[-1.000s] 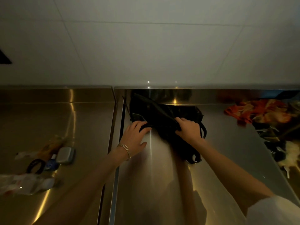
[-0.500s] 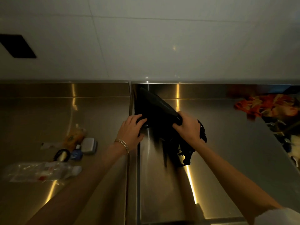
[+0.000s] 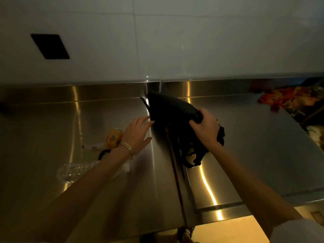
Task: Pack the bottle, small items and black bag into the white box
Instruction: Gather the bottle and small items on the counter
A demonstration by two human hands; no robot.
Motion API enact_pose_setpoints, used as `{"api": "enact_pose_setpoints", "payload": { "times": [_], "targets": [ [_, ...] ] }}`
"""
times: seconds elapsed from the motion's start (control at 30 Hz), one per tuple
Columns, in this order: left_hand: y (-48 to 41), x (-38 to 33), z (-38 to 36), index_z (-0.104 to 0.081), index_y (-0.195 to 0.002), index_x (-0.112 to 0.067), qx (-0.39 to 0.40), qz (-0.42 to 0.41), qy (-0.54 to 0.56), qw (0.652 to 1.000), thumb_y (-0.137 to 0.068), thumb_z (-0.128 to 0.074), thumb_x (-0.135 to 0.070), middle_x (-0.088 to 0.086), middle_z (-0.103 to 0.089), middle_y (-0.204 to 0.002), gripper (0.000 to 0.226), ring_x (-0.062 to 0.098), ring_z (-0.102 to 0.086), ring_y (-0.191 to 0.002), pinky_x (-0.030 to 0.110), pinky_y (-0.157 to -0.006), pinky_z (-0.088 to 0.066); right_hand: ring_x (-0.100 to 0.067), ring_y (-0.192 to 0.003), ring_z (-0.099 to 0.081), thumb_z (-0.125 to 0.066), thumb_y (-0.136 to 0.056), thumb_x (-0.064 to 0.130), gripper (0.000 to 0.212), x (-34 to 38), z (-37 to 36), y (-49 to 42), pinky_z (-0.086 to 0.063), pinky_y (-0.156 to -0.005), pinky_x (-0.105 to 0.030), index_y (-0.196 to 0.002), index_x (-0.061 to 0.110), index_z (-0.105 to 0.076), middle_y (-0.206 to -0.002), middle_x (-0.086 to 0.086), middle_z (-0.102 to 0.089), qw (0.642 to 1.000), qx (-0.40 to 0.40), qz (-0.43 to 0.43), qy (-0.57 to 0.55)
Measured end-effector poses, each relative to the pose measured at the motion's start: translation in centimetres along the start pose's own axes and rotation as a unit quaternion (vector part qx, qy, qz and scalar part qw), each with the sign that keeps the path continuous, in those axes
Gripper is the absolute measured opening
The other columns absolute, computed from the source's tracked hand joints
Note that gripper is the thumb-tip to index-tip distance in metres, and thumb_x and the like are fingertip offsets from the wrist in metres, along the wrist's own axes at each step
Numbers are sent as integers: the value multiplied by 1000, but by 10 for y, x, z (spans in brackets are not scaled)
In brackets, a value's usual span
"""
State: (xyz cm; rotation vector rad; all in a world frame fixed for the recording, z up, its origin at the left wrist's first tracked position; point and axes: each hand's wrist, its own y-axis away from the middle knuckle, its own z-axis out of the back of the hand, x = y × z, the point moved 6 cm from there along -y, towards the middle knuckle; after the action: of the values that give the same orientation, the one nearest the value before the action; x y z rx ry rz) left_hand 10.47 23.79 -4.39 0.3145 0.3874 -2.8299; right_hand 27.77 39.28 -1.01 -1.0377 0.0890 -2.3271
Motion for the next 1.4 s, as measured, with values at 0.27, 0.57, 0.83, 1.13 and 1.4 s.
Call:
{"api": "enact_pose_setpoints", "payload": {
  "times": [0.27, 0.57, 0.83, 1.13, 1.4],
  "targets": [
    [31, 40, 29, -48, -127, -12, -13, 25, -12, 1000, -71, -73, -22, 15, -46, -133, 62, 33, -43, -120, 47, -97, -42, -7, -86, -53, -64, -80, 19, 31, 59, -43, 8, -43, -71, -25, -110, 19, -55, -104, 2, -61, 1000, 11, 17, -20],
    [58, 55, 32, -48, -129, -11, -13, 92, -12, 996, -71, -74, -24, 17, -45, -135, 64, 35, -42, -121, 46, -97, -39, -35, -124, -34, -60, -82, 34, 82, 20, -120, 50, -35, -102, -49, -144, 12, -11, -140, -18, -30, 936, 243, 53, 251],
    [74, 45, 8, -53, -122, -14, 29, 92, -34, 995, -73, -45, -50, 18, -54, -125, 62, 38, -49, -115, 53, -94, -43, -34, -139, -5, -64, -76, 53, 102, 27, -115, 49, -15, -110, -56, -146, 22, 4, -153, -14, -4, 927, 308, 104, 189],
    [103, 40, 34, -52, -125, -13, 1, 161, -40, 986, -63, -77, -30, 18, -51, -130, 69, 39, -49, -114, 49, -91, -45, -27, -141, -9, -63, -79, 45, 87, 81, -113, 53, -10, -112, -52, -145, 25, -11, -153, -10, -7, 903, 307, 253, 161],
    [157, 56, 43, -51, -122, -11, -4, 193, -63, 979, -60, -77, -30, 17, -55, -123, 70, 38, -49, -112, 48, -90, -46, -24, -139, -16, -58, -83, 42, 74, 129, -133, 87, -10, -112, -49, -143, 24, -19, -151, -6, -14, 886, 327, 305, 125]
  ]
}}
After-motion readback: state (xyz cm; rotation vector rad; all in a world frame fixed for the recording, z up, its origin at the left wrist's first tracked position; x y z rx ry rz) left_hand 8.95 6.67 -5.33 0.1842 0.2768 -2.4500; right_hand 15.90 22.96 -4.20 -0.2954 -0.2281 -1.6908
